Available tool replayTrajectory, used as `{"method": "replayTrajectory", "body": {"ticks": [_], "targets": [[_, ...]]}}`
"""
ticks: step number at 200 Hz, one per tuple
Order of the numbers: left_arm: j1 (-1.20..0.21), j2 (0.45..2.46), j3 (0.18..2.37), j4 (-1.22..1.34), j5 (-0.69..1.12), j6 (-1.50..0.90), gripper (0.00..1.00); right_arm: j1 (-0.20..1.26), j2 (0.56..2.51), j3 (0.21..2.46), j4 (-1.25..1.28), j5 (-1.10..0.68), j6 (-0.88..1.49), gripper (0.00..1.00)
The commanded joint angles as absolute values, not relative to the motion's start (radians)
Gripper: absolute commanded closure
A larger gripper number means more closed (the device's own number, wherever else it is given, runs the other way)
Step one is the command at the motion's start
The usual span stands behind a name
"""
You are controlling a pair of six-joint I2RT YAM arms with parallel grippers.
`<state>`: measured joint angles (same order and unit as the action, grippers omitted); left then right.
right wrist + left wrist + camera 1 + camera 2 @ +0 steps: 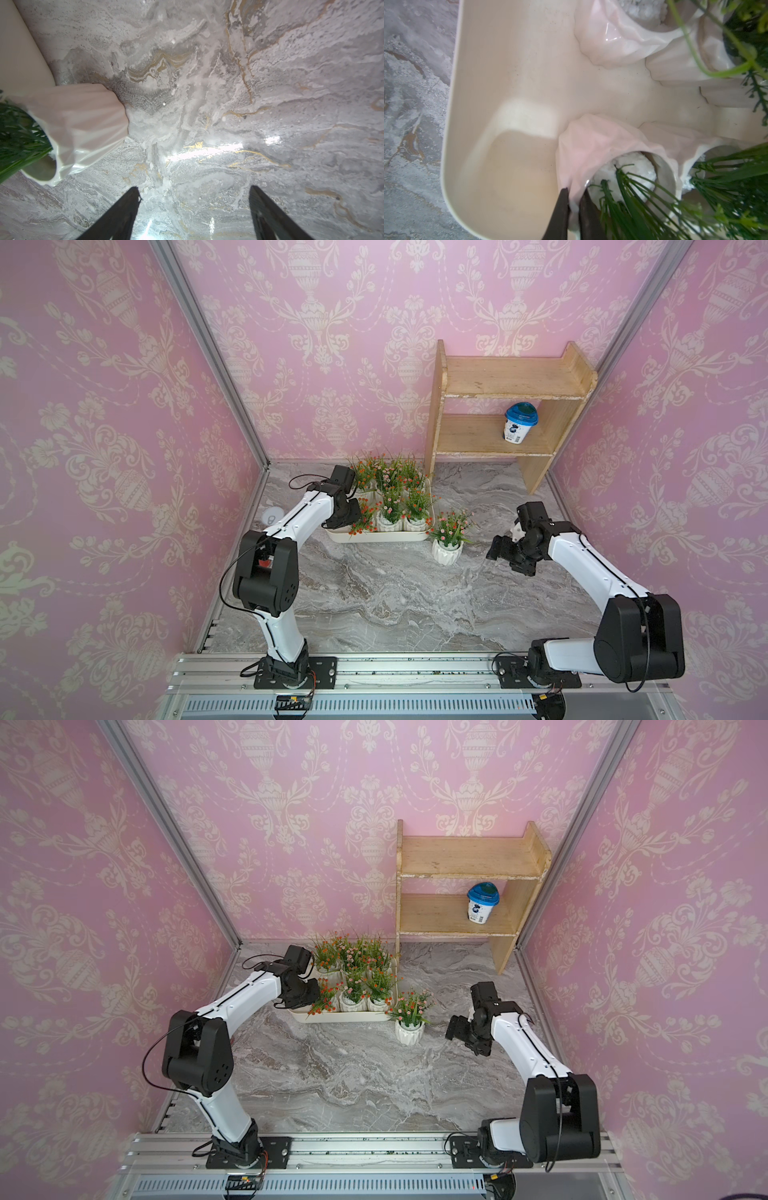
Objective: Put the potted gypsophila into the storage box
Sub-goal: Place the baby's breath potted plant at the storage box.
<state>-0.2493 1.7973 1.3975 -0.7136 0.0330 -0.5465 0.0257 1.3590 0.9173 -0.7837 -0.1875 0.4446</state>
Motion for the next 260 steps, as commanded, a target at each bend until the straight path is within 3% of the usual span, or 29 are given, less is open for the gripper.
{"method": "replayTrajectory", "body": {"ticks": [1, 55, 125, 161, 260], "targets": [[-0.242, 1.807, 1.381, -0.663, 0.074, -0.548, 1.00, 0.019, 1.377, 0.927, -0.772, -0.198, 0.447, 0.15], [-0.242, 1.841, 1.368, -0.647, 0.092, -0.546, 0.91, 0.019, 1.392, 0.922, -0.755, -0.210, 0.457, 0.16], [-0.241, 1.830, 1.375, -0.653, 0.078, -0.540, 0.63, 0.029, 1.417, 0.918, -0.723, -0.228, 0.474, 0.16], [-0.242, 1.817, 1.382, -0.662, 0.068, -0.528, 0.54, 0.036, 1.435, 0.938, -0.724, -0.226, 0.474, 0.16], [-0.230, 1.576, 1.347, -0.876, -0.092, -0.433, 0.51, 0.038, 1.424, 0.963, -0.747, -0.215, 0.474, 0.16]]}}
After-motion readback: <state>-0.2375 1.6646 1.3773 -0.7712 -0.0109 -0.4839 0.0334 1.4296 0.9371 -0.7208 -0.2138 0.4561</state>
